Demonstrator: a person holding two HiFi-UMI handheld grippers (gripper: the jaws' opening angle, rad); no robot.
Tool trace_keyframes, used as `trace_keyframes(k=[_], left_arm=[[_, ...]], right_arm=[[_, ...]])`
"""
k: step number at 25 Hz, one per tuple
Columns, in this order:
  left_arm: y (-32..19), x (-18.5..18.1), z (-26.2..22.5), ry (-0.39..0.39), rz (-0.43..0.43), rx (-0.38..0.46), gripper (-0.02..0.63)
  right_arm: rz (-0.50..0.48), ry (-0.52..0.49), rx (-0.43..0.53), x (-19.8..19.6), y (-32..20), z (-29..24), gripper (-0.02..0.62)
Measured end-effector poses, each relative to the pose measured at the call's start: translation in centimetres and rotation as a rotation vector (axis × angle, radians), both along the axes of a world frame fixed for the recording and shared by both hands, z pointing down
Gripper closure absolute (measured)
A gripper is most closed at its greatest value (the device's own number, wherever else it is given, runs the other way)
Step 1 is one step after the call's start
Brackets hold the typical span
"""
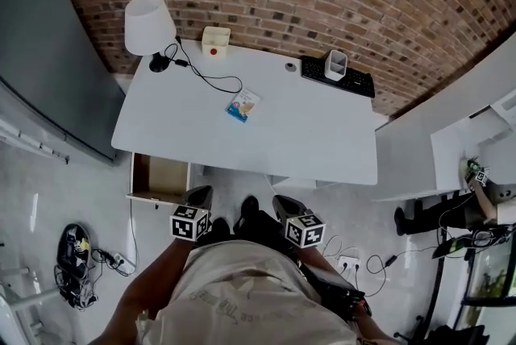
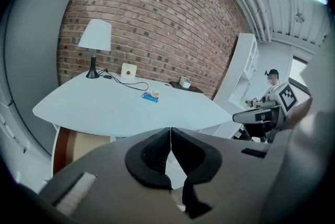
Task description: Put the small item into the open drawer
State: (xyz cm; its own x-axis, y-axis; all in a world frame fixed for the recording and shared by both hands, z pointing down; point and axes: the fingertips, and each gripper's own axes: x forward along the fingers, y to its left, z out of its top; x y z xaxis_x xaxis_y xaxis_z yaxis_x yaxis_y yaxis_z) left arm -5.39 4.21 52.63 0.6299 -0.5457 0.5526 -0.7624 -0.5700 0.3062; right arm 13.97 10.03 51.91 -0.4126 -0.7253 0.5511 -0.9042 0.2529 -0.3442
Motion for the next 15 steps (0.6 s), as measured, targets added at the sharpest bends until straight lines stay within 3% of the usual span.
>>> trace_keyframes(k=[6, 15], left_arm=[[-0.2, -2.3, 2.2, -0.024, -0.038, -0.073, 0.598], [-5.1, -0.1, 1.7, -0.061, -0.003, -0.06, 0.598]], right_arm=[[-0.034, -0.007, -0.011, -1.7, -3.4, 1.0, 0.589], [-0.052, -0.038, 0.007, -0.8, -9.6, 0.8, 0.589]])
